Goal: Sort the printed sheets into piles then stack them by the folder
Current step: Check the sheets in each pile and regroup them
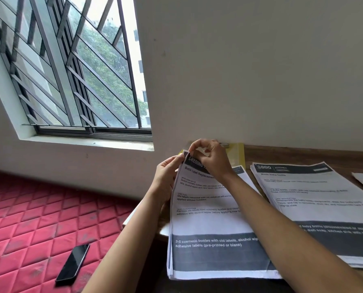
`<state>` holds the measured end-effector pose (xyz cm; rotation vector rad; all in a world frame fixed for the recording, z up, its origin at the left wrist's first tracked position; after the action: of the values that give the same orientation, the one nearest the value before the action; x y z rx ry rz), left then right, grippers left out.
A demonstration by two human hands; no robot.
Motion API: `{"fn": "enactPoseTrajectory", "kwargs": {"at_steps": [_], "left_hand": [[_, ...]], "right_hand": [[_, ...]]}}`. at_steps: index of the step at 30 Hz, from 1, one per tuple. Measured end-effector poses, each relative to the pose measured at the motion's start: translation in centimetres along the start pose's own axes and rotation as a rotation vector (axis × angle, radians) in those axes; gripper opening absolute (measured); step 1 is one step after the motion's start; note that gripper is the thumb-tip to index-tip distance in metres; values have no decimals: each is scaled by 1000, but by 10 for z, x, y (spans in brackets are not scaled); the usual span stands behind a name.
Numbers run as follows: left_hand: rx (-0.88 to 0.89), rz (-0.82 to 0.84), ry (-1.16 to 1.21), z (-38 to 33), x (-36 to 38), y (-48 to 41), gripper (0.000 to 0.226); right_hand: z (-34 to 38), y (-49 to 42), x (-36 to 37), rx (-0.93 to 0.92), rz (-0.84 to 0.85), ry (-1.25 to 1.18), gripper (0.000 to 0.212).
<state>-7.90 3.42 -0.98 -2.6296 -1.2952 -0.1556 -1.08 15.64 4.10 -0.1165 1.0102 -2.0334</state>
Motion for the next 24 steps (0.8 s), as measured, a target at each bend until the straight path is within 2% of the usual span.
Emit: {"fn": "enactPoseTrajectory", "kwargs": {"at_steps": [4,11,15,24], "left_hand": [[16,-7,8,-1,0,1,20],[21,-12,32,-2,0,1,19],[26,-1,42,-3,1,2,21],[52,-1,48,-5,1,3,28]], "right_hand": [[1,2,0,-29,30,-5,20],[6,2,-2,-56,9,-48,15],[3,1,1,-43,-48,-57,9],[7,1,7,-58,-123,-9,11]]}}
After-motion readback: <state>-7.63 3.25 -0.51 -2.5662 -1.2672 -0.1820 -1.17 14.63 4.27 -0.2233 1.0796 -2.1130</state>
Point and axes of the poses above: each hand's wrist, its own y-axis away from the middle knuckle, its own x-axis out of the palm, z = x × y, the point moved 5 cm from there along -y, towards the middle knuckle, and after that the axes turned 8 degrees about -y, right-handed, at the moved point
